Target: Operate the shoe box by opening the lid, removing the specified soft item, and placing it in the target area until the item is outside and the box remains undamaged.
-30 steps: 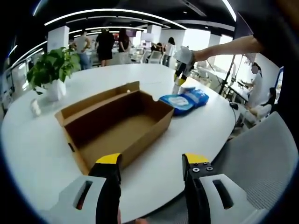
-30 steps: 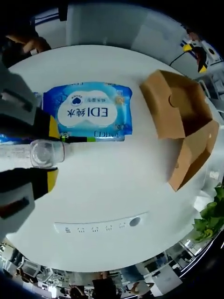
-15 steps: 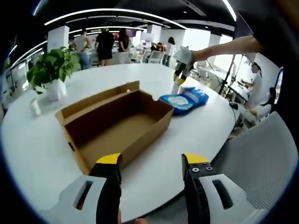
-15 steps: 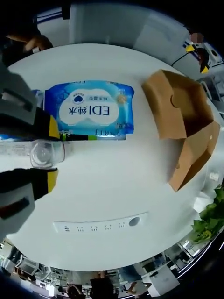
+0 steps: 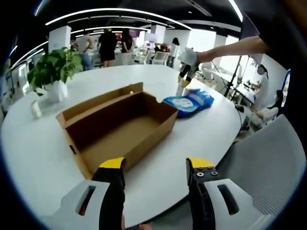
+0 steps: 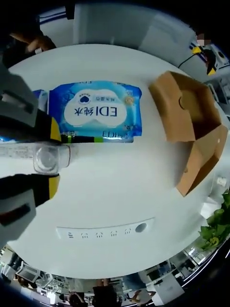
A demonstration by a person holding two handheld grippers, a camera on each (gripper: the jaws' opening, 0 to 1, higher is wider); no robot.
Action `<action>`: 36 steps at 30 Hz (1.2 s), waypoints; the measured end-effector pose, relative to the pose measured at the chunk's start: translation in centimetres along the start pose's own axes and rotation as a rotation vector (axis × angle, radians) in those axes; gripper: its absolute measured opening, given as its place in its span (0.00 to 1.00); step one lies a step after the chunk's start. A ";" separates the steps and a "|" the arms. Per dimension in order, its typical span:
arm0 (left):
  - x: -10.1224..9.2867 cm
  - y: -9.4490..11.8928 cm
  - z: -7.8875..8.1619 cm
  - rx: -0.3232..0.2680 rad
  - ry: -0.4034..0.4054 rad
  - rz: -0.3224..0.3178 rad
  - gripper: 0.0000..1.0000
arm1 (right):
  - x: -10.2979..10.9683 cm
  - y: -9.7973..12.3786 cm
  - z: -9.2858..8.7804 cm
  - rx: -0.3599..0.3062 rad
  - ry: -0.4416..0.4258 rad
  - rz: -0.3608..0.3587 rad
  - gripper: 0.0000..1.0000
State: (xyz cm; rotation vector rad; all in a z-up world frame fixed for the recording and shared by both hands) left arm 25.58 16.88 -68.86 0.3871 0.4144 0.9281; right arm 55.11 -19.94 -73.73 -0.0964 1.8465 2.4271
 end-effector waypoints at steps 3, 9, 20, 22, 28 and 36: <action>0.0 -0.1 0.0 0.000 0.000 -0.002 0.51 | -0.5 -0.1 -0.2 0.000 0.006 -0.002 0.24; 0.0 -0.2 0.1 -0.001 0.000 -0.005 0.51 | -0.7 -0.1 -0.3 0.001 0.000 -0.005 0.27; 0.5 -0.6 0.5 -0.003 -0.007 -0.024 0.52 | -1.8 0.8 -1.5 -0.016 -0.056 -0.024 0.32; 0.6 -0.7 0.6 -0.005 -0.008 -0.029 0.52 | -1.8 1.2 -1.8 -0.022 -0.074 -0.033 0.33; 0.8 -0.9 1.1 -0.015 -0.013 -0.044 0.52 | -1.7 2.8 -2.4 -0.086 -0.199 -0.088 0.35; 0.9 -1.0 1.6 -0.038 -0.001 -0.063 0.52 | 2.7 5.9 -2.0 -0.176 -0.327 -0.137 0.37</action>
Point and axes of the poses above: the point that each gripper's makers call its tool centre point, and the gripper's own axes: y roughly backward along the fingers, x roughly to its left, z roughly out of its top, the point moved 4 cm from there along y, roughly backward along the fingers, and after that the axes turned 8 degrees about -x, right-handed, at the moved point
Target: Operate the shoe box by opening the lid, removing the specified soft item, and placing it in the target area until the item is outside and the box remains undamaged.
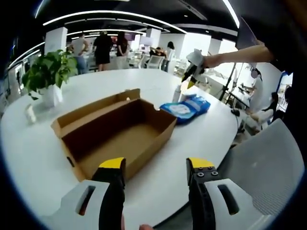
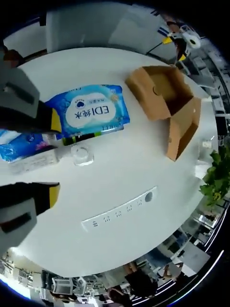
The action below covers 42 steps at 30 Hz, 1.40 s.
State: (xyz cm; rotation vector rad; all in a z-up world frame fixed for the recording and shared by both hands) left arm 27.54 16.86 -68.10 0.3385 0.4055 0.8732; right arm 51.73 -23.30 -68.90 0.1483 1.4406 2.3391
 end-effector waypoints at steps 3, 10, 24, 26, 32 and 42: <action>0.1 0.0 0.1 -0.002 -0.001 -0.007 0.52 | -0.9 0.4 -0.5 -0.048 -0.072 -0.026 0.37; 0.5 0.3 0.5 -0.023 0.013 -0.005 0.52 | -0.7 2.3 0.7 -0.273 -0.255 -0.077 0.41; 1.0 0.9 0.8 -0.031 0.010 -0.012 0.52 | 2.2 4.3 2.7 -0.521 -0.344 -0.131 0.51; 1.0 1.0 0.8 -0.033 0.009 -0.014 0.52 | 2.4 4.4 3.0 -0.544 -0.351 -0.133 0.51; 1.2 1.2 0.7 -0.036 0.018 -0.018 0.52 | 3.5 4.1 3.8 -0.583 -0.374 -0.121 0.52; 2.0 1.6 0.8 -0.056 0.041 -0.014 0.52 | 6.7 3.2 5.4 -0.640 -0.401 -0.107 0.54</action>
Point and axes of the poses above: the point that each gripper's makers call its tool centre point, and the gripper's own axes: y roughly backward along the fingers, x roughly to its left, z roughly out of its top, the point moved 4 cm from there along y, roughly backward along the fingers, and after that the axes turned 8 degrees about -x, right-handed, at the moved point
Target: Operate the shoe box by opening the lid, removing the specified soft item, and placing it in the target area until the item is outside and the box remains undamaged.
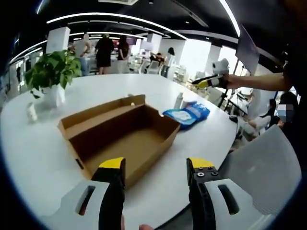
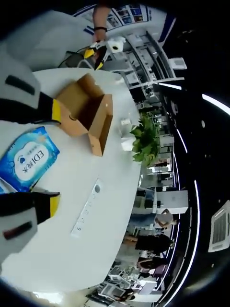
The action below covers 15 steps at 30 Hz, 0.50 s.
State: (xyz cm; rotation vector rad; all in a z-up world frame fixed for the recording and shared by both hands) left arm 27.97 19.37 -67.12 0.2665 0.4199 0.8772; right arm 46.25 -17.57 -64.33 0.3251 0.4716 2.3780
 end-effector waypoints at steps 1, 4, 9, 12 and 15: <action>0.1 0.0 0.0 -0.001 0.001 0.001 0.52 | 0.4 -0.1 -0.1 0.001 0.009 0.000 0.54; 0.5 0.1 0.1 -0.012 0.013 0.006 0.52 | 2.1 -0.2 0.1 -0.015 0.011 0.017 0.55; 0.7 0.1 0.2 -0.027 0.023 0.009 0.52 | 4.7 -0.6 0.4 -0.052 0.005 0.032 0.56; 0.8 0.2 0.3 -0.035 0.026 0.009 0.52 | 5.9 -0.8 0.2 -0.053 0.004 0.040 0.57; 0.9 0.3 0.1 -0.037 0.027 0.009 0.52 | 7.0 -0.9 0.1 -0.070 -0.017 0.043 0.57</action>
Point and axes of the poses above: the point that each gripper's makers call its tool centre point, and the gripper's own axes: y roughly backward along the fingers, x roughly to its left, z roughly out of its top, the point moved 4 cm from there along y, roughly backward along the fingers, and after that the axes turned 8 degrees about -x, right-handed, at the moved point
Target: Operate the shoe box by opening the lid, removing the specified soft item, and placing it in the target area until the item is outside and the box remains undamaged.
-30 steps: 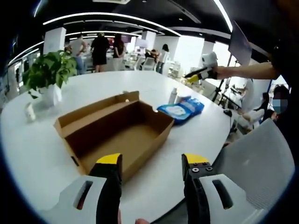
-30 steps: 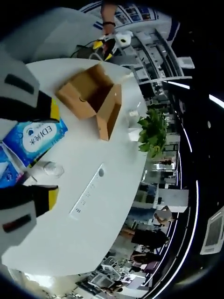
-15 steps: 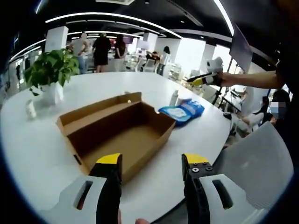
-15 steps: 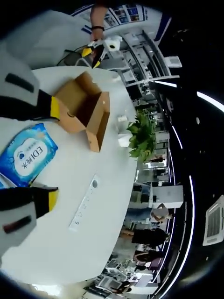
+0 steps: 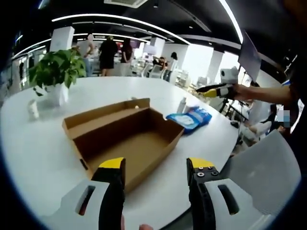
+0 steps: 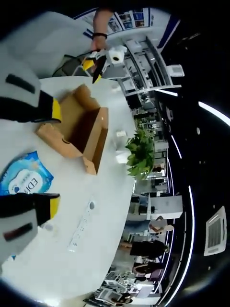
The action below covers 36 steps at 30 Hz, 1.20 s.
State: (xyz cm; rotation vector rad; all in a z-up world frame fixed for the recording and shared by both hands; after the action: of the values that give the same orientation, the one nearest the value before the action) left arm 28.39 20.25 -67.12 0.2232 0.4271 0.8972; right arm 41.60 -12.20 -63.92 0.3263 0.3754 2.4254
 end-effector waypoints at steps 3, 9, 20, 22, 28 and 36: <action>0.2 0.2 0.0 -0.003 0.002 0.003 0.52 | 1.4 -0.2 -0.3 -0.004 -0.004 0.002 0.58; 1.1 0.7 -0.3 0.002 0.002 0.020 0.51 | 3.9 -0.7 -1.3 0.012 0.011 0.031 0.60; 2.9 1.9 -0.8 -0.028 0.047 0.074 0.51 | 7.2 -1.2 -2.3 0.009 -0.001 0.052 0.61; 3.1 2.0 -0.8 -0.031 0.052 0.082 0.51 | 7.7 -1.3 -2.5 0.011 -0.003 0.054 0.61; 4.4 1.9 -0.9 -0.031 0.060 0.124 0.50 | 9.1 -1.6 -2.8 0.006 -0.007 0.059 0.61; 5.6 1.4 -1.4 -0.018 0.079 0.169 0.49 | 10.0 -1.4 -3.2 -0.008 -0.023 0.041 0.61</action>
State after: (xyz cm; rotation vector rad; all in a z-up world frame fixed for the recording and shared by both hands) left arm 29.83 25.57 -69.36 0.2104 0.4781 1.0780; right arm 33.83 -5.38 -66.05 0.3614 0.3518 2.4603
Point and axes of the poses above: the point that each gripper's makers call its tool centre point, and the gripper's own axes: y roughly backward along the fingers, x roughly to its left, z roughly out of its top, the point moved 4 cm from there along y, roughly backward along the fingers, and after that the axes turned 8 degrees about -x, right-handed, at the moved point
